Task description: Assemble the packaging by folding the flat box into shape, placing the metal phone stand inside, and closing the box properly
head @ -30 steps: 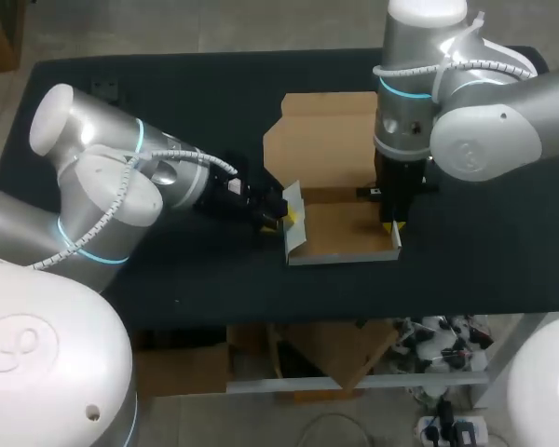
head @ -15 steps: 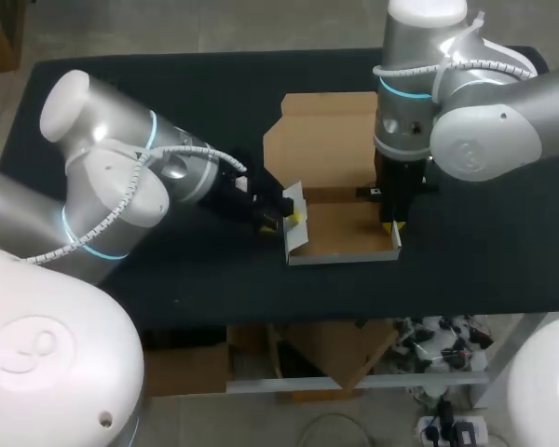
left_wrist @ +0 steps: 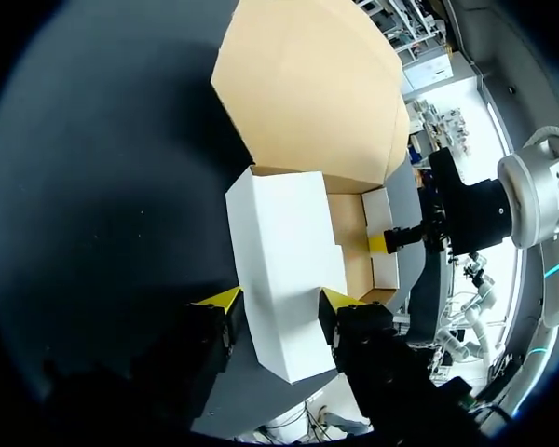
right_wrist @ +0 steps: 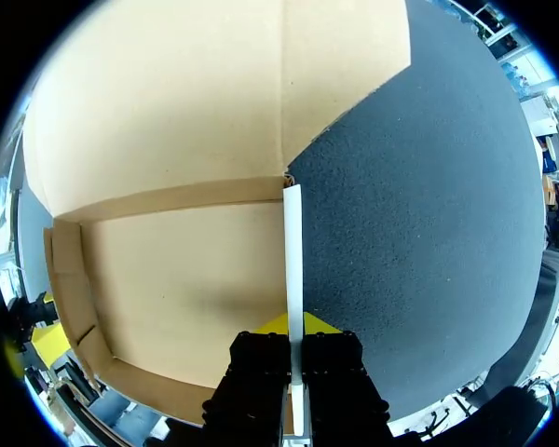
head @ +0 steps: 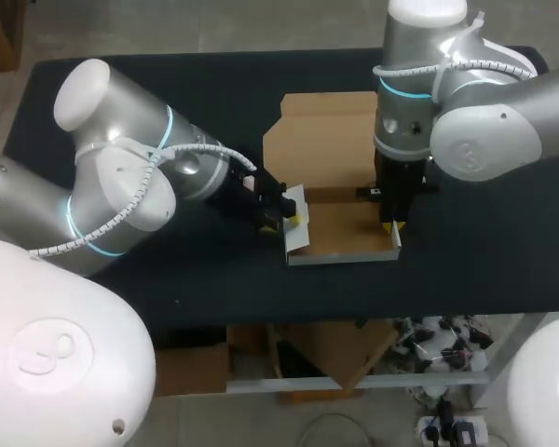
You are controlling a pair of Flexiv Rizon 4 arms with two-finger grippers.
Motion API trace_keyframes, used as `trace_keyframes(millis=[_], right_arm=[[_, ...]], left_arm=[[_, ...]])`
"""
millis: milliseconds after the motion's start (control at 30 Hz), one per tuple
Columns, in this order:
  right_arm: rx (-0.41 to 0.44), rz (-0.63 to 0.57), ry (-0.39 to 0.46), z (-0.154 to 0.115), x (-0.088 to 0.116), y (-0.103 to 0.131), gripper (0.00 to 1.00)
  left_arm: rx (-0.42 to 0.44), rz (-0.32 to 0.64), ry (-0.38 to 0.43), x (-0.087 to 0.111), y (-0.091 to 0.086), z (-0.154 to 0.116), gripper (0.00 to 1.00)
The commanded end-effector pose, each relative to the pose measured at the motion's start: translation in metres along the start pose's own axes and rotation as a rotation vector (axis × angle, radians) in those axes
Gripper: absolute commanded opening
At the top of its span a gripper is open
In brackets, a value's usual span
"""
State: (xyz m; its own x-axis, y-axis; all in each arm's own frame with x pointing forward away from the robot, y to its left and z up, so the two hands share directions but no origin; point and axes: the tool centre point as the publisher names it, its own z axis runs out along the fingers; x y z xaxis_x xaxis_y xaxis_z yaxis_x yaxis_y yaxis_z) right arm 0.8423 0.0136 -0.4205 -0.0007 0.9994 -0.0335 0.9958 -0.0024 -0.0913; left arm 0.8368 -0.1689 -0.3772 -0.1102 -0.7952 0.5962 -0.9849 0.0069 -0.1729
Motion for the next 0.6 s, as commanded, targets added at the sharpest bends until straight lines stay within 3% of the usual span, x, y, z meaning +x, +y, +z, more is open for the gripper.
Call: trace_keyframes(millis=[33,600], right_arm=[[0.001,0.001,-0.002,0.0008,0.0009,0.0000,0.00],[0.001,0.001,-0.002,0.0008,0.0009,0.0000,0.00]], left_arm=[[0.003,-0.002,-0.121,0.0030,-0.0002,0.0019,0.52],[0.007,-0.006,-0.248,-0.0045,-0.0005,0.0066,0.50]])
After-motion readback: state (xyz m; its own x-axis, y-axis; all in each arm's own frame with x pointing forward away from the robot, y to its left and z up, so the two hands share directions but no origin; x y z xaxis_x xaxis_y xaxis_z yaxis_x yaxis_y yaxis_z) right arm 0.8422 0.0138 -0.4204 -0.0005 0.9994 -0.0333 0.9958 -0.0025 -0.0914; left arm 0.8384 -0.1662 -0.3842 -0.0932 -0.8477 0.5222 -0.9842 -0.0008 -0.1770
